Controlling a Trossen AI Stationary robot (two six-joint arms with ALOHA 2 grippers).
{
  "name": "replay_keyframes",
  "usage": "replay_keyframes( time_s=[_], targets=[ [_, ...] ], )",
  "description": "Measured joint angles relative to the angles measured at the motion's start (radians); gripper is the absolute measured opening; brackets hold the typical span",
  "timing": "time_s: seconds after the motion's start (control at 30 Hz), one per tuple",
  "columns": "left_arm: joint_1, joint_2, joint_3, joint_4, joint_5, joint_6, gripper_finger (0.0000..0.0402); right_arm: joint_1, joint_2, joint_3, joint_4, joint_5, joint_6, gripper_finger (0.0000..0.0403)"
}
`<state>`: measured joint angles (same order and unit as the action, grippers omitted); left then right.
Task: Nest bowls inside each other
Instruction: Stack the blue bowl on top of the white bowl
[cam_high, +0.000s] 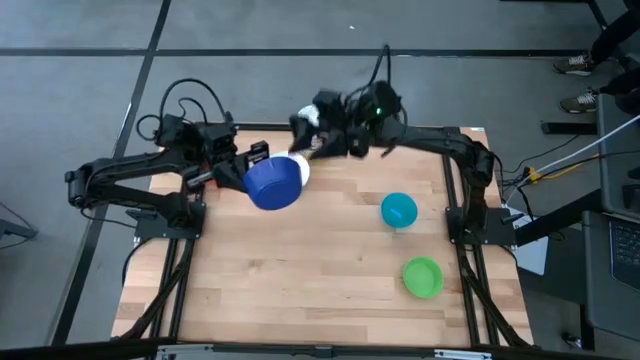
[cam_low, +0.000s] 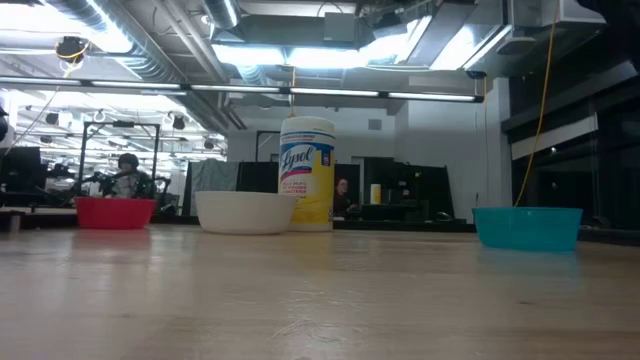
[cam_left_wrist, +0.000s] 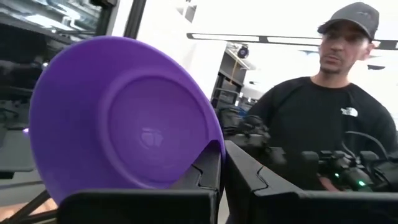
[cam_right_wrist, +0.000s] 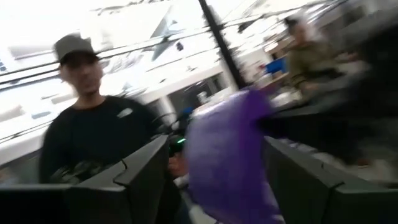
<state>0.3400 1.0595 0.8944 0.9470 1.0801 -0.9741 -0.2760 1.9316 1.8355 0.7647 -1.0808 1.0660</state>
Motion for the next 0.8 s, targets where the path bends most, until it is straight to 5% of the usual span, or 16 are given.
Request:
replay_keyframes(
  time_s=[0.27,0.43,0.57,0.8],
  targets=[
    [-0.026,-0.009,0.0,-0.106,-0.051,0.12,0.0002,-0.209,0.0,0.001,-0.086,0.003,0.0,0.025],
    [-0.008,-0.047,0.0,-0.578,-0.227,0.488,0.0002,-0.317,-0.02,0.001,-0.208,-0.026,-0.001,0.0236],
    [0.019,-0.071,0.0,-1.019,-0.54,0.748,0.0002,-0.39,-0.056,0.0,-0.315,-0.052,-0.035,0.0222],
    [0.044,-0.044,0.0,-1.525,-0.802,0.891,0.0002,-0.467,-0.105,0.001,-0.337,-0.08,-0.037,0.0213]
  ],
)
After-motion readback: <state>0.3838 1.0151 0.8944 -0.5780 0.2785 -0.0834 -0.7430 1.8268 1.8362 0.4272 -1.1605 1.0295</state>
